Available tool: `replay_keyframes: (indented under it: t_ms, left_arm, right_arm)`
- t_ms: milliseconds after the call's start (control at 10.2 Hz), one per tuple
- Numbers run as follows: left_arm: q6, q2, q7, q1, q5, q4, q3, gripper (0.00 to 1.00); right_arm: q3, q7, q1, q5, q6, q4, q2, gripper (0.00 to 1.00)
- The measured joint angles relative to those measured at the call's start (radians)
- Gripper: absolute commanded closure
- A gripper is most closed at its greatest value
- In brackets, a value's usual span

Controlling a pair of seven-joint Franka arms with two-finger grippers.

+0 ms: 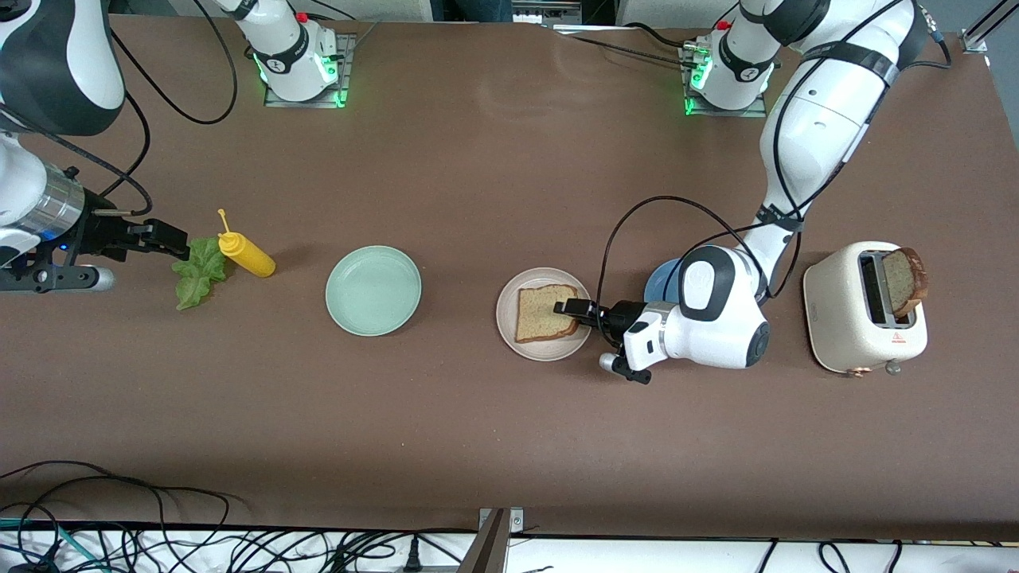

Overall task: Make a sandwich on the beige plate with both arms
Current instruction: 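Lay the bread flat on the beige plate and open the left gripper, then raise the left gripper while the right gripper grasps the lettuce leaf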

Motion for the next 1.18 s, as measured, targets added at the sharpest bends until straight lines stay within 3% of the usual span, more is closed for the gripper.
replay_keyframes:
  t_ms: [490,785,1177]
  left_arm:
    - [-0.126,-0.054,-0.013,0.052,0.168,0.026,0.003,0.0]
    - [-0.223,-0.171,-0.138,0.079,0.337,0.042,0.006,0.0]
    - [-0.386,-0.342,-0.169,0.146,0.589,0.049,0.013,0.0]
  right_arm:
    - [-0.012,0.004,-0.017,-0.001,0.001,0.0,0.0,0.0]
    - [-0.033,-0.027,-0.093,-0.002,0.012,0.004,0.027,0.0]
    - [-0.038,-0.158,-0.188,-0.003,0.079,0.01,0.164,0.0]
